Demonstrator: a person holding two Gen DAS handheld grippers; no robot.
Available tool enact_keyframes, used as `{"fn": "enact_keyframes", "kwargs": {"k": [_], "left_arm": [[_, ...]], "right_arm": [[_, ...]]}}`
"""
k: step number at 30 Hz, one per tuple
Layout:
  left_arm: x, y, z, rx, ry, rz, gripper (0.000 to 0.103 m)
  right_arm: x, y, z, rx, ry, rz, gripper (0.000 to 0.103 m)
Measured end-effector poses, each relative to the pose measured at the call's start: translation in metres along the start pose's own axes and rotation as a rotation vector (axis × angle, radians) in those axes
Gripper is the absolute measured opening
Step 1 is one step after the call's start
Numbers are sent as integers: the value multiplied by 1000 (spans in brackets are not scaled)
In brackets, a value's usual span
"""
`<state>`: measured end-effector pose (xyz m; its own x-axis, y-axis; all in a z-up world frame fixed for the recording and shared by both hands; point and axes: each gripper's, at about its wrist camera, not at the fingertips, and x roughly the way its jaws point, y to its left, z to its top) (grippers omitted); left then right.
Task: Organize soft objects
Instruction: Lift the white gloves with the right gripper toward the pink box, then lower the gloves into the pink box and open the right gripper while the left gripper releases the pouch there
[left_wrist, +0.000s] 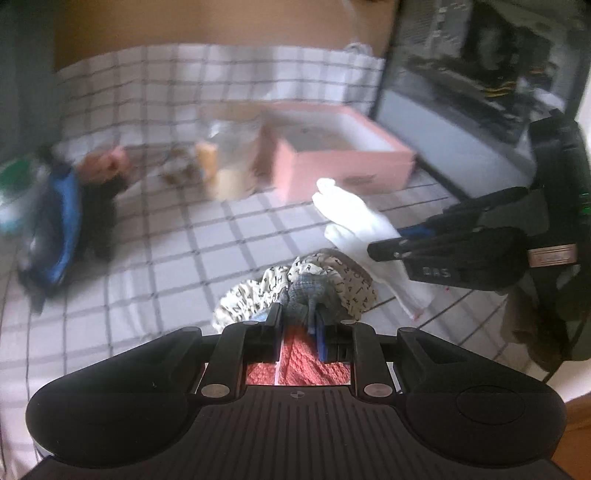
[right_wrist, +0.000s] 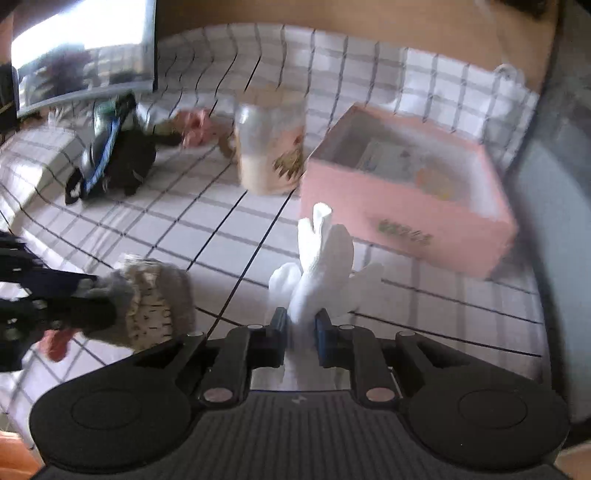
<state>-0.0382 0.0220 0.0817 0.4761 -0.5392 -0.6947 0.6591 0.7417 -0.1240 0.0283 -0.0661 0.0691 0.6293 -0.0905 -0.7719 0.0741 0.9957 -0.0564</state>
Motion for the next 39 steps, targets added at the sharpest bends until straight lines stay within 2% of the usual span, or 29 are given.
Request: {"fn": "enact_keyframes", "kwargs": {"k": [5,8,13,15,18,21,23,24,26,27,28,29,32,33,37,39], "left_arm": [[2,-3,45,32,-77,-103,21],[13,12,84,29,-127,-159,21],[47,45,153,55,-206,-194,21],[64,40,181,41,-219,-209,21],[89,36,216,-15,-229,-276,22],[123,31,240,-67,-180,-283,26],[151,29,241,-60,-167,-225,28],[166,29,240,-43,-140,-159,29],[197,24,235,26,-41,38,26],[207,24,231,50,-22,87,26],[212,26,228,52,-23,97,26],[213,30,226,33,-37,83,26],[191,53,224,-105,-141,-50,27],[181,60,224,-147,-168,-74,27],[139,73,212,-192,-223,-101,27],[122,77,197,-198,-222,-107,27]], "right_arm": [[-47,-34,3,73,-47,-75,15],[-57,-53,2,141,-28,-112,15],[-69,-64,-4,204,-29,-123,15],[-71,-64,-7,208,-31,-128,15],[-72,-67,-10,234,-30,-142,15],[-69,-73,-9,259,-25,-158,15],[-66,-76,-9,259,-23,-163,15],[-65,-77,-8,255,-21,-166,15],[-62,-78,-7,246,-18,-171,15],[-59,-79,-6,243,-15,-170,15],[-57,-80,-4,239,-14,-168,15],[-55,-82,0,234,-15,-165,15],[-49,-91,21,220,-52,-151,15],[-46,-95,32,222,-73,-140,15],[-28,-113,80,247,-155,-95,16],[-4,-125,108,297,-153,-69,16]]}}
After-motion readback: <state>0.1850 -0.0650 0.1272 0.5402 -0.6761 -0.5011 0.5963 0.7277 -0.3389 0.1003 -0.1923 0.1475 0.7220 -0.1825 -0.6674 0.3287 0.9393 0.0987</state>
